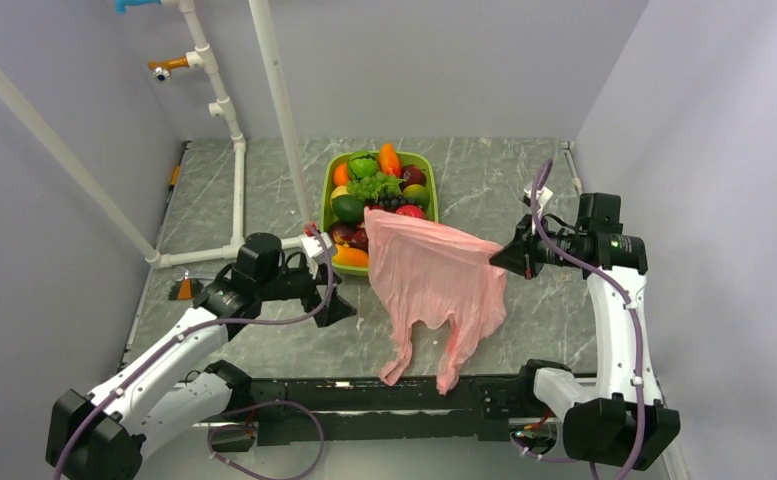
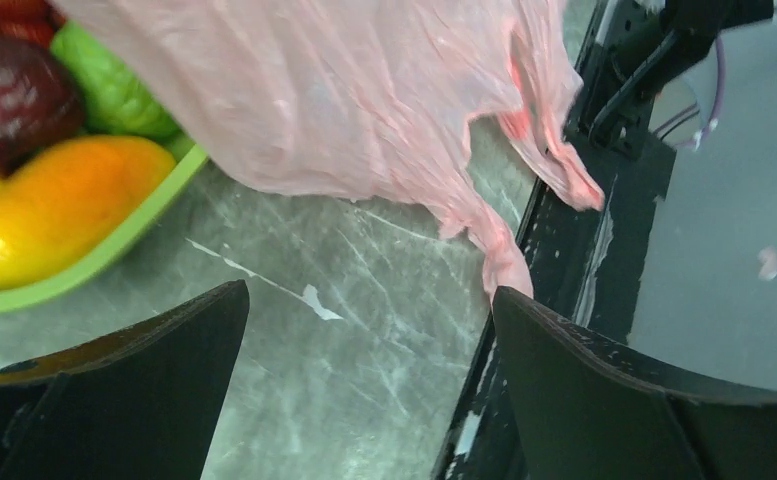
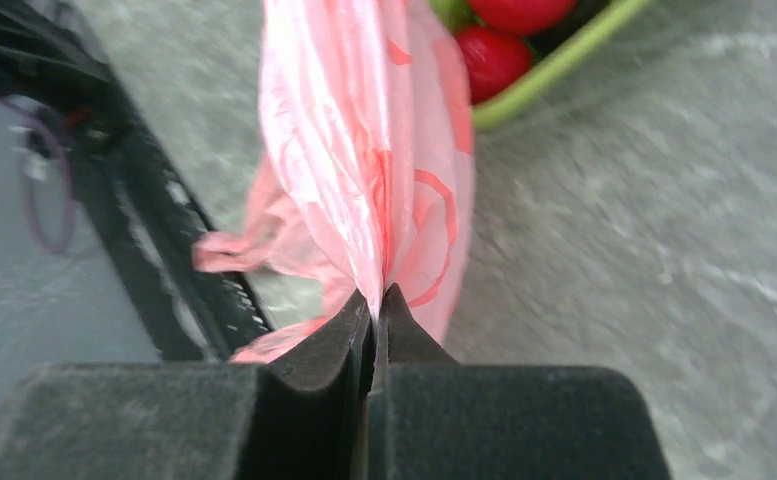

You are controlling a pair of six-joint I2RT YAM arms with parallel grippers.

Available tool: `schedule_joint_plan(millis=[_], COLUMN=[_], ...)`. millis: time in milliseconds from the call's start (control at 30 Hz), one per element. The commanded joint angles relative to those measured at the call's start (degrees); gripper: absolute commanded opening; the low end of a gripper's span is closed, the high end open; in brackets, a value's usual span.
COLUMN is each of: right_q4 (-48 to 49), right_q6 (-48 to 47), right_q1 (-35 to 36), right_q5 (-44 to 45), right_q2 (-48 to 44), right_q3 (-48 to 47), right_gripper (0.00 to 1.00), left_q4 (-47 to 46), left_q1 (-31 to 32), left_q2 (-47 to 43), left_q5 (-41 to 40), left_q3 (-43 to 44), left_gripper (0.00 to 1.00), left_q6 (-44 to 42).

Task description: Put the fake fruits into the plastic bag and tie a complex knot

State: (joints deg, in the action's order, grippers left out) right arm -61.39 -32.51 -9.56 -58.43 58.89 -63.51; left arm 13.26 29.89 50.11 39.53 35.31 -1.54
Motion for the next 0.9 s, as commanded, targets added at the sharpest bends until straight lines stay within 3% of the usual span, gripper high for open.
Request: schedule_joint_plan(millis=[0,367,500,667,800,867], right_q4=[-1.33,3.85,3.49,4.53,1.29,-0.37], right_q6=[-8.97,-8.43,-10.77,-13.87,-16.71,-17.62], right_q1=[-3.11,-5.2,-5.33,-5.36,-5.37,-5.33], right_q5=[13.25,15.44,14.48,11.23,10.24,10.36], right_q2=[-0.89,-0.03,-2.27,-6.37,-5.16,-4.49], right_q3=[4.85,9.31,10.76,13.29,13.06,12.93], right_gripper=[0.0,0.0,0.0,0.0,0.0,0.0], left_q4=[-12.52,-27.34,-21.31,-19.1,-23.28,-26.57], left_q1=[0.54,13.85,14.58,14.59,14.74,14.69], left_q2=[2.39,15.85,22.69,24.6,29.34,30.64], left_q5=[-3.1,-8.79,-13.75,-21.12,-18.6,-17.23], left_q3=[-1.77,-6.24,-1.56,-1.41,0.05,0.03], left_gripper=[0.99,0.99,0.96,0.99,0.99,0.9], left_q6=[15.56,31.24,31.64,34.01,34.05,34.01])
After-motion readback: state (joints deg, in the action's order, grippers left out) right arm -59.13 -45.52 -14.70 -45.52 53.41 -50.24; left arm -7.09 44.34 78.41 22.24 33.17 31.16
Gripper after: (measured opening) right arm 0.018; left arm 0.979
